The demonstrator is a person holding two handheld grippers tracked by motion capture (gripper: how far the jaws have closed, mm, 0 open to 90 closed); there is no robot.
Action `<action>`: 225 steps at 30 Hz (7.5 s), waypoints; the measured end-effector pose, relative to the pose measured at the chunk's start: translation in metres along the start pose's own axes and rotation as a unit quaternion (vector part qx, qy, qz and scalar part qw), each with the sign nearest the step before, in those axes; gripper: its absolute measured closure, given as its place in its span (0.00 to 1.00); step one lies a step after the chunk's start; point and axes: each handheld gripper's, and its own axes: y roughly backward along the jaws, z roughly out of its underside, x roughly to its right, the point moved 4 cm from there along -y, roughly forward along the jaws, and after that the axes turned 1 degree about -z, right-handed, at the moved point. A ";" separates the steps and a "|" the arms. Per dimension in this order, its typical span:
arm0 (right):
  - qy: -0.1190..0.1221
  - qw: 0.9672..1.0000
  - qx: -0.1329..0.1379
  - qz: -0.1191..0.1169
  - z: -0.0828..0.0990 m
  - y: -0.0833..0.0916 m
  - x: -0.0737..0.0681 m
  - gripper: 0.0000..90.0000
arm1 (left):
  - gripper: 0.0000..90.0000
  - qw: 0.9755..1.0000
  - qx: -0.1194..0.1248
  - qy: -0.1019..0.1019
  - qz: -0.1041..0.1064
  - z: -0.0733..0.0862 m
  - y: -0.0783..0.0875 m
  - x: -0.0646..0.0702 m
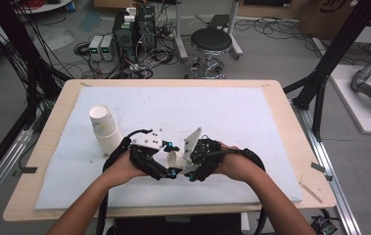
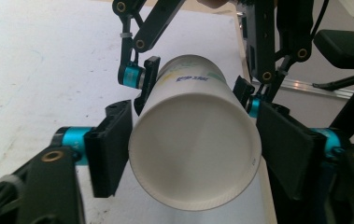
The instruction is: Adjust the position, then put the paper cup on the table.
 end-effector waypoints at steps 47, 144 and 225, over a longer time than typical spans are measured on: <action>-0.142 0.915 0.375 0.049 0.070 0.016 -0.016 0.19 | 0.41 0.981 0.194 0.012 -0.021 0.015 0.022 0.007; 0.027 0.999 -0.027 0.003 -0.034 0.032 -0.001 0.37 | 0.35 0.998 -0.048 -0.021 -0.024 0.014 -0.002 0.003; -0.265 0.887 0.317 0.209 0.141 0.049 -0.002 0.22 | 0.38 0.945 0.181 0.089 -0.258 0.037 0.012 -0.078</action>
